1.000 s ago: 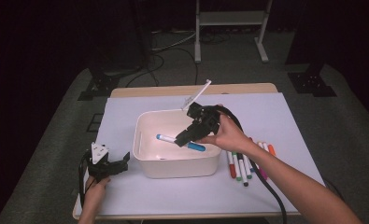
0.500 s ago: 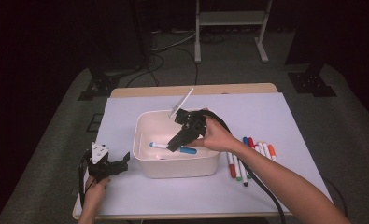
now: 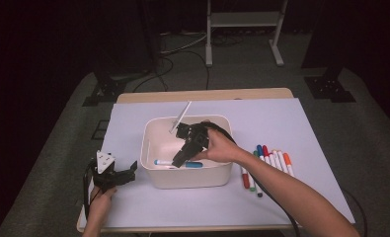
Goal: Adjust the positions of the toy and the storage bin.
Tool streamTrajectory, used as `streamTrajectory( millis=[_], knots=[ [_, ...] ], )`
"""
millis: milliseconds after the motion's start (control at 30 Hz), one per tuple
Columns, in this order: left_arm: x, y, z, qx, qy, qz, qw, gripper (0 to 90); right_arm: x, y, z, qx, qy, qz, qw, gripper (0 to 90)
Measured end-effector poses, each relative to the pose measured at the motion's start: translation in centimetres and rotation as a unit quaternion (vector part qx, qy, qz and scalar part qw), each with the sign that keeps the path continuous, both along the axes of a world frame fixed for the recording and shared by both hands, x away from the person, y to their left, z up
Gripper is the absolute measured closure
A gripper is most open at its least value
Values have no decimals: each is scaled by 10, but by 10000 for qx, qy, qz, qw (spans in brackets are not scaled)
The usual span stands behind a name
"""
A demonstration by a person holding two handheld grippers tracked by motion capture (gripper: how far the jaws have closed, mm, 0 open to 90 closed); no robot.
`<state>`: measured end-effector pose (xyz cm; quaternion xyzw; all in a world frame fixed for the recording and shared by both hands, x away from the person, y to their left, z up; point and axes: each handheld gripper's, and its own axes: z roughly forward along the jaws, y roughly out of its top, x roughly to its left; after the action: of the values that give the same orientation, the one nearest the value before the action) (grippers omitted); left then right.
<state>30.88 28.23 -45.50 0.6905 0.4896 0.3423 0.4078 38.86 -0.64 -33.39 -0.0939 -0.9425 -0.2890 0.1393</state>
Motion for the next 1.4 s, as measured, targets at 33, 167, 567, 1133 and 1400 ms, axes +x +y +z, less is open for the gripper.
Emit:
streamTrajectory(
  millis=[33,167,567,1133,1400],
  knots=[
    [0,0,0,-2,-3,0,10000,0,0,2,-2,-43,-2,36,10000,756],
    [0,0,0,1,-2,2,10000,0,-1,7,-8,-289,-14,117,9995,755],
    [0,1,0,-23,-1,3,10000,0,0,11,-17,-650,-117,147,9977,721],
    [0,1,0,-44,7,10,10000,0,-8,-49,35,234,-500,-480,9973,645],
    [0,1,0,-6,16,17,10000,0,-16,-121,46,619,-671,-1095,9898,590]
  ],
)
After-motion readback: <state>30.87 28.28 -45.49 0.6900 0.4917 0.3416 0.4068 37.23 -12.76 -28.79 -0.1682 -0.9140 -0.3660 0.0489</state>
